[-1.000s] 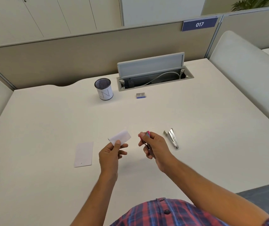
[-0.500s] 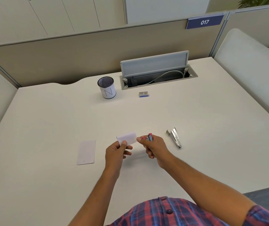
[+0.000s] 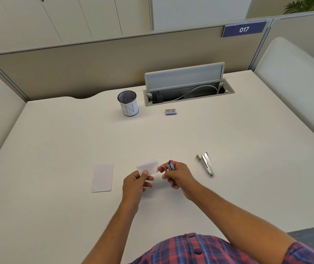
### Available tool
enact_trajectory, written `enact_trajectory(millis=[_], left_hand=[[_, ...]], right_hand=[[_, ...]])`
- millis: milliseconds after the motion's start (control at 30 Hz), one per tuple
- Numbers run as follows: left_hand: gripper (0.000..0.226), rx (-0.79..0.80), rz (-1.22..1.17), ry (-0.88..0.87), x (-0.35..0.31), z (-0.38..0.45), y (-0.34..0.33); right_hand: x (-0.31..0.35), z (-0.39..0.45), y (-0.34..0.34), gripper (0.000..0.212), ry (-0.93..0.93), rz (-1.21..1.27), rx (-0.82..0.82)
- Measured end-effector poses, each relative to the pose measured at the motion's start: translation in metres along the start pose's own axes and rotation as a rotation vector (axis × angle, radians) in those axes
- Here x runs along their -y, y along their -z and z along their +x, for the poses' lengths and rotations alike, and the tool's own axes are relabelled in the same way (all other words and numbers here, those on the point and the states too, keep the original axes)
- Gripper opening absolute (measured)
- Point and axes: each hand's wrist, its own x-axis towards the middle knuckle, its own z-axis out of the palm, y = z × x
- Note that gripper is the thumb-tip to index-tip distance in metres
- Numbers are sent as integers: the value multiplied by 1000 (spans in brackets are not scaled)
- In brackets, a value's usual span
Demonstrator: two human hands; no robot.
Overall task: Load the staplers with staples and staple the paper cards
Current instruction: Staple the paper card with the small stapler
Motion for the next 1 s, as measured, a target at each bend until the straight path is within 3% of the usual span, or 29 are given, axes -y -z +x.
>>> enact_trajectory(millis=[133, 300, 467, 1000], left_hand=[[22, 3, -3, 14, 5, 1, 2], [21, 7, 8, 25, 8, 1, 3], [19, 36, 17, 42, 11, 2, 7], [23, 99, 92, 44, 17, 6, 13]], right_hand=[[0, -2, -1, 21, 50, -22, 0], [-2, -2, -3, 35, 139, -49, -6], [-9, 3, 0, 20, 166, -81, 12], [-4, 13, -11, 22, 165, -134, 16]])
